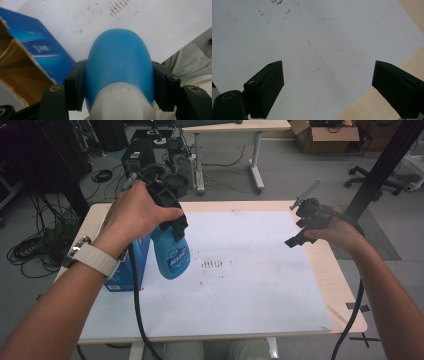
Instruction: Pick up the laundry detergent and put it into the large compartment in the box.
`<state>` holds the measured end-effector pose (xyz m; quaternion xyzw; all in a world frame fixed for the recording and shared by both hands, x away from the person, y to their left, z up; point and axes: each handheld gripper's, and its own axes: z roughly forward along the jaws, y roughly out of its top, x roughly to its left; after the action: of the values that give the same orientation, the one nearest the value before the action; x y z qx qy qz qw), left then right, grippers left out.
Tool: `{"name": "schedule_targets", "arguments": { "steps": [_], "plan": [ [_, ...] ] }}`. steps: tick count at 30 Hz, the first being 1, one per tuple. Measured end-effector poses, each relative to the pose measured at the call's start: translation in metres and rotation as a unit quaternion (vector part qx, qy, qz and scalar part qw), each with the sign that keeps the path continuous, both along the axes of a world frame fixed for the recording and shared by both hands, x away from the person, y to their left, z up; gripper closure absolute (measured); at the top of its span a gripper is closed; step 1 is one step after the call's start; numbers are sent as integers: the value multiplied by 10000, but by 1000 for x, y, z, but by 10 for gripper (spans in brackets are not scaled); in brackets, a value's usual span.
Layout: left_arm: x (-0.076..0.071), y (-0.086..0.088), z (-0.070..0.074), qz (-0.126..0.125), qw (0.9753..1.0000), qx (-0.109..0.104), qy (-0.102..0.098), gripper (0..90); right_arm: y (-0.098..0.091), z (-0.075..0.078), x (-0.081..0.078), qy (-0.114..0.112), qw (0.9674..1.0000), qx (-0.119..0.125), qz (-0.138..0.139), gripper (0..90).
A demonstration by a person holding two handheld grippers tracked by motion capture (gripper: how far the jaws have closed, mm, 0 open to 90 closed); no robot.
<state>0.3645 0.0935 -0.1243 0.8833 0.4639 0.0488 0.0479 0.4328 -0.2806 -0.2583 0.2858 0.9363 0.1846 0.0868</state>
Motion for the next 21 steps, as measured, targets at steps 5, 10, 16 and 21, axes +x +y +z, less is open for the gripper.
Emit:
{"name": "schedule_targets", "arguments": {
  "steps": [5,10,16,21],
  "plan": [
    [7,22,22,583,9983,-84,-24,378,0,0,0,-9,10000,10,-2,105],
    [12,41,40,1100,9938,-43,-129,378,1,0,0,-6,10000,10,-5,105],
    [18,61,58,1539,9878,12,-242,378,1,0,1,-4,10000,5,1,105],
    [23,82,67,1986,9793,48,-397,378,3,0,2,1,10000,-4,14,105]
  ]
}}
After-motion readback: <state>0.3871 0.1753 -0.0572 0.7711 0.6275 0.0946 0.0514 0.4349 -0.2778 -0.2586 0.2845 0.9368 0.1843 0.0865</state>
